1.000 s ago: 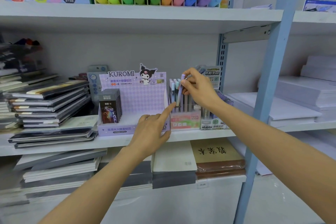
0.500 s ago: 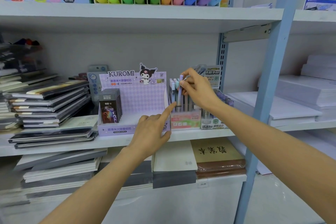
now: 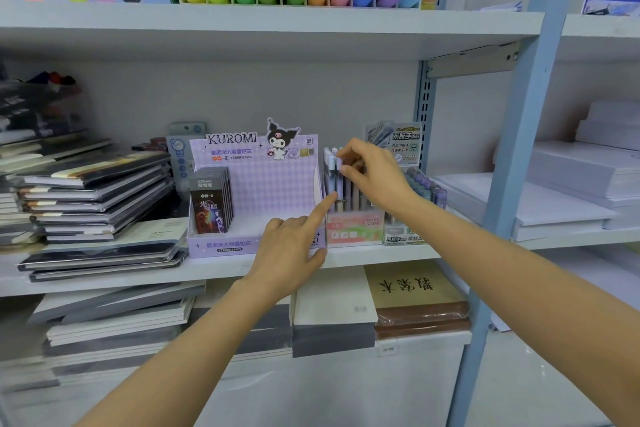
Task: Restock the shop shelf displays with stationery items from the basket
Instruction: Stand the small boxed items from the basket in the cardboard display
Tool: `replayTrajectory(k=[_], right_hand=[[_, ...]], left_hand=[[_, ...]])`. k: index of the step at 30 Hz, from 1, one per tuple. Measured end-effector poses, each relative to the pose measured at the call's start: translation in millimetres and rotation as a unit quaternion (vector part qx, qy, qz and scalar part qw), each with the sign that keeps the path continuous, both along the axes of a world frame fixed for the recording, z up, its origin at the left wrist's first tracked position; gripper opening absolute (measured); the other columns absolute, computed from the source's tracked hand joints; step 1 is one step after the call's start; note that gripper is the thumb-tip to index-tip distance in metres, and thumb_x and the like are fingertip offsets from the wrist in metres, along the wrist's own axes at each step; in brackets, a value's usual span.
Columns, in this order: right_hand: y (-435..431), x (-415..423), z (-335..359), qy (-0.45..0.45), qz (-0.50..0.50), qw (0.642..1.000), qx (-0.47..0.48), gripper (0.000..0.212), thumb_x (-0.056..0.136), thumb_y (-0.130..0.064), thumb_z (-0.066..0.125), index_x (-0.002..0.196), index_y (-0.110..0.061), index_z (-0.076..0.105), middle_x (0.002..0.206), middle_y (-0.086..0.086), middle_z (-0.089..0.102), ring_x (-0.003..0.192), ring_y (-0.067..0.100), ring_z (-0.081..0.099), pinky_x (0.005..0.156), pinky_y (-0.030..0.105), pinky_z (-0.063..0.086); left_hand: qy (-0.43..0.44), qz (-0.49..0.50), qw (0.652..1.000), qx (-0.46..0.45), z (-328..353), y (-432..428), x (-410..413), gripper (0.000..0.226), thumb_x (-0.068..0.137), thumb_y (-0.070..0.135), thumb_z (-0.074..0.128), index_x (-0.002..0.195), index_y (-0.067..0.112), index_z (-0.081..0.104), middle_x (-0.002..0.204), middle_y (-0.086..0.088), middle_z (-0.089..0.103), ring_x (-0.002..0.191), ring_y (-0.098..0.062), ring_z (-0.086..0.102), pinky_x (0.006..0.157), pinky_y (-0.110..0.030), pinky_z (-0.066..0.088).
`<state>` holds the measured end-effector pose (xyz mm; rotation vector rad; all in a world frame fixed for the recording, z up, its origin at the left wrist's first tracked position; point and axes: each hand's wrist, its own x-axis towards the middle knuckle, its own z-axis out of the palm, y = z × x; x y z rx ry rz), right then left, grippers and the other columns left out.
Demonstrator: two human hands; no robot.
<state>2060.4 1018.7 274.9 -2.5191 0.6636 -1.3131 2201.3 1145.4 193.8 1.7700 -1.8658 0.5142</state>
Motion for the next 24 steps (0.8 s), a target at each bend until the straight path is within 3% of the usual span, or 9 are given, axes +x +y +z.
replayTrajectory(k=[5,8,9,11,13,15,18,21,24], right_hand=[[6.9,-6.7,-2.8,0.002,-0.021,1.0,-0.013,0.027,0.093,-0.01,0.059,0.12,-0.015,0.06,0.102,0.001,0.058,0.087,0.012,0.057,0.082,0.027,0.051],[27.3,-17.6,-15.1,-0.057,0.007,0.998,-0.038,0.032,0.093,-0.01,0.059,0.125,-0.014,0.057,0.109,0.002,0.057,0.089,0.01,0.057,0.081,0.026,0.05],[36.5,-21.9,-21.2,-0.077,0.027,0.995,-0.049,0.028,0.093,-0.01,0.059,0.121,-0.012,0.059,0.107,0.001,0.059,0.087,0.009,0.057,0.078,0.023,0.049],[55.3,-30.4,-40.0,-0.084,0.071,0.992,-0.054,0.014,0.093,-0.01,0.058,0.106,-0.01,0.063,0.094,0.0,0.063,0.077,0.009,0.057,0.069,0.02,0.047],[72.8,-36.9,-68.5,-0.053,0.115,0.992,-0.018,0.008,0.094,-0.012,0.057,0.091,-0.01,0.064,0.077,-0.004,0.063,0.066,0.011,0.057,0.06,0.023,0.047],[84.6,-40.5,-105.2,0.0,0.133,0.99,0.044,0.013,0.093,-0.017,0.057,0.082,-0.014,0.064,0.067,-0.006,0.061,0.059,0.013,0.058,0.055,0.03,0.049],[92.6,-38.9,-170.4,0.119,0.135,0.973,0.142,0.019,0.094,-0.024,0.057,0.079,-0.016,0.065,0.06,-0.007,0.061,0.052,0.012,0.059,0.053,0.033,0.051],[96.3,-32.4,-244.0,0.244,0.141,0.93,0.236,0.02,0.095,-0.029,0.058,0.082,-0.016,0.067,0.063,-0.008,0.065,0.053,0.011,0.063,0.055,0.026,0.055],[98.7,-28.2,-322.5,0.35,0.146,0.877,0.296,0.018,0.095,-0.027,0.059,0.088,-0.012,0.067,0.074,-0.001,0.069,0.062,0.015,0.065,0.064,0.027,0.053]], left_hand=[[0.007,-0.004,1.0,0.02,2.4,5.2,-3.8,0.084,0.094,0.034,0.053,0.151,0.041,-0.009,0.119,0.001,0.063,0.103,-0.018,0.055,0.101,-0.033,0.031],[-0.001,-0.003,1.0,-0.021,1.7,17.5,-11.1,0.078,0.091,0.022,0.059,0.154,0.028,0.014,0.134,-0.004,0.053,0.124,-0.023,0.046,0.111,-0.038,0.026],[-0.016,-0.001,0.998,-0.061,-0.9,23.1,-14.2,0.072,0.087,0.015,0.063,0.151,0.021,0.03,0.134,-0.007,0.053,0.125,-0.027,0.046,0.109,-0.041,0.029],[-0.033,-0.009,0.989,-0.146,-11.3,34.4,-19.9,0.052,0.078,0.004,0.068,0.129,0.01,0.057,0.115,-0.01,0.061,0.107,-0.03,0.056,0.092,-0.042,0.041],[-0.016,-0.041,0.986,-0.162,-30.9,46.0,-22.7,0.031,0.076,0.001,0.069,0.105,0.007,0.065,0.096,-0.009,0.062,0.087,-0.028,0.058,0.073,-0.037,0.044],[0.014,-0.07,0.993,-0.098,-60.1,57.6,-23.4,0.019,0.078,0.004,0.067,0.096,0.009,0.062,0.085,-0.003,0.06,0.075,-0.021,0.054,0.061,-0.03,0.042],[0.054,-0.066,0.992,0.089,-119.7,71.2,-21.8,0.006,0.087,0.019,0.06,0.093,0.019,0.057,0.082,0.006,0.059,0.07,-0.015,0.055,0.058,-0.027,0.041],[0.104,-0.028,0.958,0.266,-196.6,81.0,-20.2,0.014,0.093,0.03,0.052,0.097,0.022,0.063,0.088,0.005,0.066,0.078,-0.015,0.061,0.069,-0.03,0.048],[0.19,0.019,0.906,0.378,-277.2,95.0,-22.5,0.016,0.093,0.031,0.054,0.1,0.022,0.065,0.093,0.003,0.069,0.084,-0.015,0.062,0.072,-0.026,0.045]])
